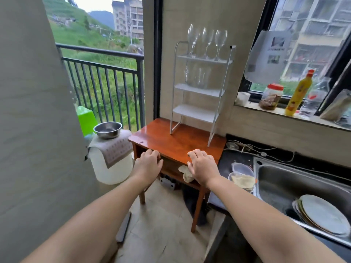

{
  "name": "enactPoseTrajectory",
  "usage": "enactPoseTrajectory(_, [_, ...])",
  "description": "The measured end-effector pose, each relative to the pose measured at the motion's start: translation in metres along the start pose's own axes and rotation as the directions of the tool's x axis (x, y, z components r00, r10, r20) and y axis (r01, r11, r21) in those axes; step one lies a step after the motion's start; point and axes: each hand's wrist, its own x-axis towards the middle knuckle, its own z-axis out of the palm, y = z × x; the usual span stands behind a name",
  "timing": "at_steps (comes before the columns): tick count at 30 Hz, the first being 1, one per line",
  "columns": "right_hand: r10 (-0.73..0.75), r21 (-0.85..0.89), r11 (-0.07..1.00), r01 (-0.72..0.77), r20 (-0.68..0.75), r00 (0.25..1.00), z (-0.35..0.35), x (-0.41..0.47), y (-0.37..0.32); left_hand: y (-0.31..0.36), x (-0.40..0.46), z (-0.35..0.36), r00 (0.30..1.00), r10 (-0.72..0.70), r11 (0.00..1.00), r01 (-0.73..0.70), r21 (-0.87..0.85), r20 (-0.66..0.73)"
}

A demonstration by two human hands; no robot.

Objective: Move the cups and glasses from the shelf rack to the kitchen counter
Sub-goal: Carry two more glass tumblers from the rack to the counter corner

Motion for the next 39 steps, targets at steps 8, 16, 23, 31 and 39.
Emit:
enactPoseTrajectory(8, [0.200,0.065,0.979,-0.194,-0.091,0.976,0.011,0.161,0.029,-0.021,0.199,0.002,0.989,0.146,0.980,-0.145,-0.137,0.002])
enactPoseTrajectory(16, [0.388,0.268,0.900,-0.345,-0.129,0.913,0.002,0.266,0.076,0.012,0.340,0.015,0.976,0.217,0.931,-0.200,-0.306,0.023])
enactPoseTrajectory(23, [0.444,0.462,0.844,-0.272,-0.317,0.838,-0.018,0.365,0.130,0.058,0.447,0.028,0.979,0.202,0.896,-0.194,-0.401,-0.021])
enactPoseTrajectory(31, [0.715,0.668,0.595,-0.447,-0.186,0.674,-0.028,0.463,0.183,0.081,0.540,0.032,0.995,0.066,0.875,-0.021,-0.483,0.077])
enactPoseTrajectory(39, [0.787,0.771,0.426,-0.474,-0.056,0.615,-0.028,0.506,0.193,0.093,0.588,0.044,0.991,-0.077,0.763,0.131,-0.633,0.113])
